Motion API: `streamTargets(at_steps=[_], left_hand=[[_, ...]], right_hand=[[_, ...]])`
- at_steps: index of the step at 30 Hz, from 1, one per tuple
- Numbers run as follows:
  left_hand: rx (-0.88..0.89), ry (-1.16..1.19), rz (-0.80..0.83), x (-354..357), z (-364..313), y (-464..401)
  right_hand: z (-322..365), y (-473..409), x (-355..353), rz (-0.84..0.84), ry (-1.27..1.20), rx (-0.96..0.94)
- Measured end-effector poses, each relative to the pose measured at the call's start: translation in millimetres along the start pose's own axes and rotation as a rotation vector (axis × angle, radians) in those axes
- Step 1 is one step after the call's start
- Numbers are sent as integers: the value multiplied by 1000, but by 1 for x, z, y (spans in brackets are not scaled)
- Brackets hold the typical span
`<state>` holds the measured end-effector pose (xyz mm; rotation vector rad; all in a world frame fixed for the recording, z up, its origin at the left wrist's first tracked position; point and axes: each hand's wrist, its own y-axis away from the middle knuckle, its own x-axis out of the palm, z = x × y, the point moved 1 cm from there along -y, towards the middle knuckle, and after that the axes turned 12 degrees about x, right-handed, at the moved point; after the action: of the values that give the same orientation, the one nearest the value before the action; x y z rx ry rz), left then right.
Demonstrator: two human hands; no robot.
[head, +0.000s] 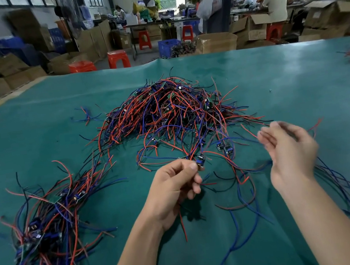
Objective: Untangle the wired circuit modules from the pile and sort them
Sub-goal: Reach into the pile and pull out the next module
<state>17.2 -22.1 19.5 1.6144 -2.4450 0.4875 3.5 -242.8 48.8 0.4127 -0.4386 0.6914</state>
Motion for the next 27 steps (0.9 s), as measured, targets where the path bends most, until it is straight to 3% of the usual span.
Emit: streamTargets(at_steps=[2, 6, 10, 13, 18, 27], left_hand=[[0, 72, -29, 0, 1, -1], [-15, 120, -25, 0, 3, -2], [-14, 38, 39, -1, 6, -1], [-33, -3, 57, 1, 5, 1], [-21, -28, 119, 2, 4, 2], [0, -23, 245, 5, 4, 3]], right_hand=[[-6, 9, 6, 97, 226, -13], [-32, 38, 19, 518, 799, -134], [-40, 48, 21, 708, 910, -211], [-36, 42, 19, 701, 801, -95], [-25, 33, 15, 600, 680, -80], [1, 21, 12, 294, 232, -40]])
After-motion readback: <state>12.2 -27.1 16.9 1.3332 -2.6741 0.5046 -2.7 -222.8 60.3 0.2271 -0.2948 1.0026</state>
